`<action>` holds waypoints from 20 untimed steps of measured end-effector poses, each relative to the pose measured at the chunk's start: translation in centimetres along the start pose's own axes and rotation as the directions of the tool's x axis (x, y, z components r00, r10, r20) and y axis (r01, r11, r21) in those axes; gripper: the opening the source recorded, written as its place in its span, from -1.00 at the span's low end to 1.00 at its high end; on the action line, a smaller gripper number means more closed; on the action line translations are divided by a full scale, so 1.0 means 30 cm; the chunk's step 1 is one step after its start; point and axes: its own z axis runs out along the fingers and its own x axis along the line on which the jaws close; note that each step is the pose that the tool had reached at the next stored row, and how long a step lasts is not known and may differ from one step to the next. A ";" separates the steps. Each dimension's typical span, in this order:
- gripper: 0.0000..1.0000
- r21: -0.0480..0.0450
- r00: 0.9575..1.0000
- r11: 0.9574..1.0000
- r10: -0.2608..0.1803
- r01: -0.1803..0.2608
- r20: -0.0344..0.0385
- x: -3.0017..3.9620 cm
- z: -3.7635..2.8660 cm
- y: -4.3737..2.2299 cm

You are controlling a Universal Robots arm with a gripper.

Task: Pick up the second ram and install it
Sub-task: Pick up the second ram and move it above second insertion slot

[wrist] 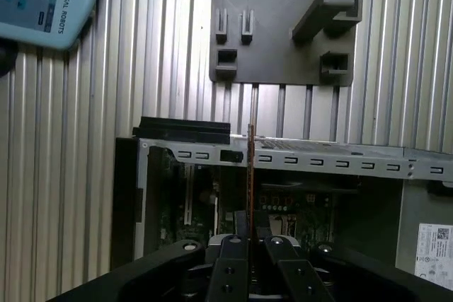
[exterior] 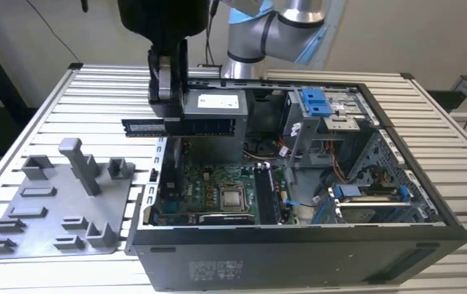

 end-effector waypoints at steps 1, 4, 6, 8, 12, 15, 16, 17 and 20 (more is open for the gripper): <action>-0.73 0.000 1.000 1.000 0.000 0.000 0.000 0.000 0.000 -0.010; -0.73 0.000 1.000 1.000 0.000 0.000 0.000 0.002 -0.001 -0.043; -0.73 0.000 1.000 1.000 0.000 0.000 0.000 0.003 -0.001 -0.063; -0.73 0.000 1.000 1.000 0.000 0.000 0.000 0.003 -0.002 -0.082; -0.73 0.000 1.000 1.000 0.000 0.000 0.000 0.005 -0.002 -0.118; -0.73 0.000 1.000 1.000 0.000 0.000 0.000 0.006 -0.003 -0.144; -0.73 0.000 1.000 1.000 0.000 0.000 0.000 0.006 -0.003 -0.152; -0.73 0.000 1.000 1.000 0.000 0.000 0.000 0.007 -0.004 -0.161; -0.73 0.000 1.000 1.000 0.000 0.000 0.000 0.008 -0.004 -0.187</action>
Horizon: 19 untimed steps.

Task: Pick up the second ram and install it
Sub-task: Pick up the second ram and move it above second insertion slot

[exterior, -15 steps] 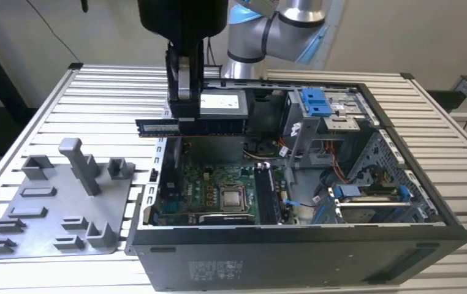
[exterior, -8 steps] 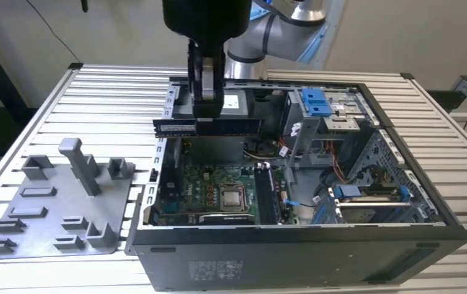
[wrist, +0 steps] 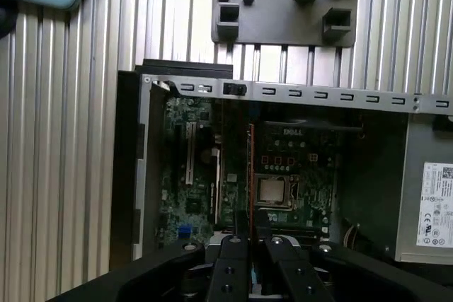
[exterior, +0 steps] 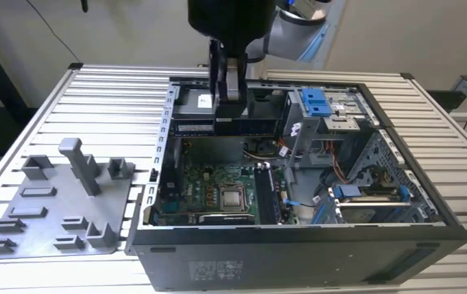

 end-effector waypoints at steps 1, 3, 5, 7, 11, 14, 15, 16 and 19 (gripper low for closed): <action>-0.73 0.000 1.000 1.000 0.000 0.000 0.000 0.000 0.000 -0.008; -0.73 0.000 1.000 1.000 0.000 0.000 0.000 0.001 -0.001 -0.025; -0.73 0.000 1.000 1.000 0.000 0.000 0.000 0.002 -0.001 -0.041; -0.73 0.000 1.000 1.000 0.000 0.000 0.000 0.002 -0.001 -0.057; -0.73 0.000 1.000 1.000 0.000 0.000 0.000 0.004 -0.002 -0.089; -0.73 0.000 1.000 1.000 0.000 0.000 0.000 0.005 -0.003 -0.112; -0.73 0.000 1.000 1.000 0.000 0.000 0.000 0.005 -0.003 -0.120; -0.73 0.000 1.000 1.000 0.000 0.000 0.000 0.006 -0.003 -0.128; -0.73 0.000 1.000 1.000 0.000 0.000 0.000 0.006 -0.004 -0.151</action>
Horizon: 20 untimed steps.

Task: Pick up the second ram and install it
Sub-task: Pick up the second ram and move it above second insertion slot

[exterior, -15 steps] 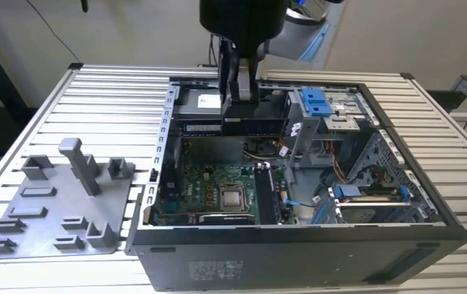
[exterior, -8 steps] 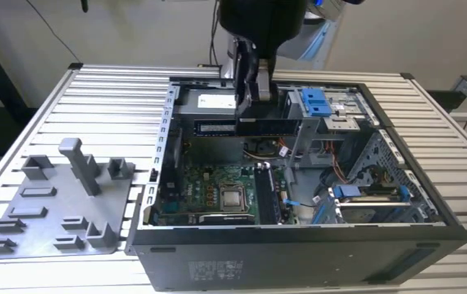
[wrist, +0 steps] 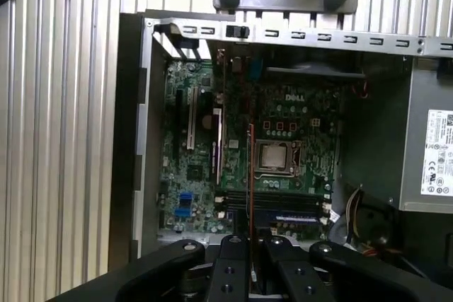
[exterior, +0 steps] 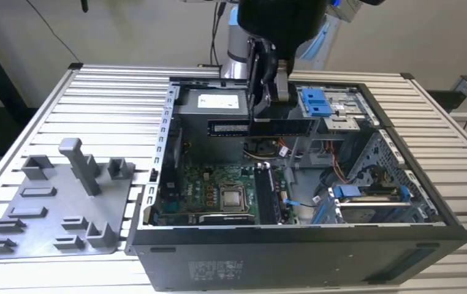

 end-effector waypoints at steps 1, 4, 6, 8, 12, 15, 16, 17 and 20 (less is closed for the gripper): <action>-0.73 0.000 1.000 1.000 0.000 0.000 0.000 0.000 0.000 -0.007; -0.73 0.000 1.000 1.000 0.000 0.000 0.000 0.001 -0.001 -0.028; -0.73 0.000 1.000 1.000 0.000 0.000 0.000 0.002 -0.001 -0.043; -0.73 0.000 1.000 1.000 0.000 0.000 0.000 0.003 -0.002 -0.061; -0.73 0.000 1.000 1.000 0.000 0.000 0.000 0.004 -0.002 -0.101; -0.73 0.000 1.000 1.000 0.000 0.000 0.000 0.006 -0.003 -0.133; -0.73 0.000 1.000 1.000 0.000 0.000 0.000 0.006 -0.003 -0.144; -0.73 0.000 1.000 1.000 0.000 0.000 0.000 0.007 -0.004 -0.155; -0.73 0.000 1.000 1.000 0.000 0.000 0.000 0.008 -0.005 -0.187</action>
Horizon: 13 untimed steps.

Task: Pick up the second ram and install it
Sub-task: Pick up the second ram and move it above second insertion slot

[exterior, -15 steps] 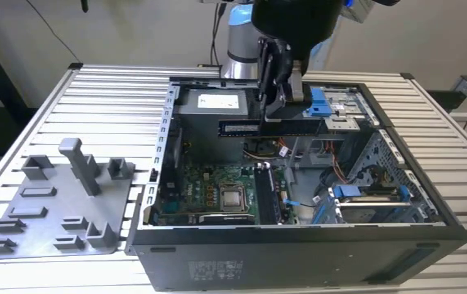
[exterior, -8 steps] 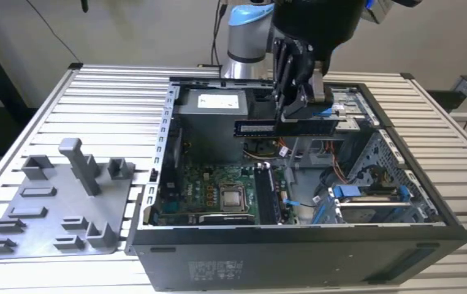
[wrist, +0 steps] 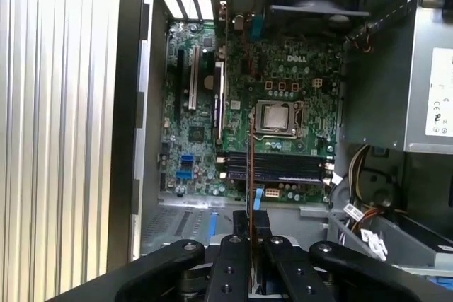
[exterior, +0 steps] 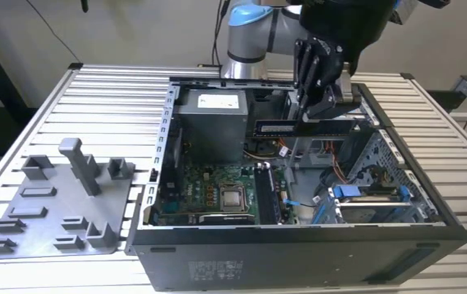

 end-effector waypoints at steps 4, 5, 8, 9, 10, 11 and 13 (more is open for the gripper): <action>-0.73 0.000 1.000 1.000 0.000 0.000 0.000 0.002 -0.001 -0.035; -0.73 0.000 1.000 1.000 0.000 0.000 0.000 0.002 -0.001 -0.037; -0.73 0.000 1.000 1.000 0.000 0.000 0.000 0.002 -0.001 -0.037; -0.73 0.000 1.000 1.000 0.000 0.000 0.000 0.002 -0.001 -0.037; -0.73 0.000 1.000 1.000 0.000 0.000 0.000 0.002 -0.001 -0.037; -0.73 0.000 1.000 1.000 0.000 0.000 0.000 0.002 -0.001 -0.037; -0.73 0.000 1.000 1.000 0.000 0.000 0.000 0.002 -0.001 -0.037</action>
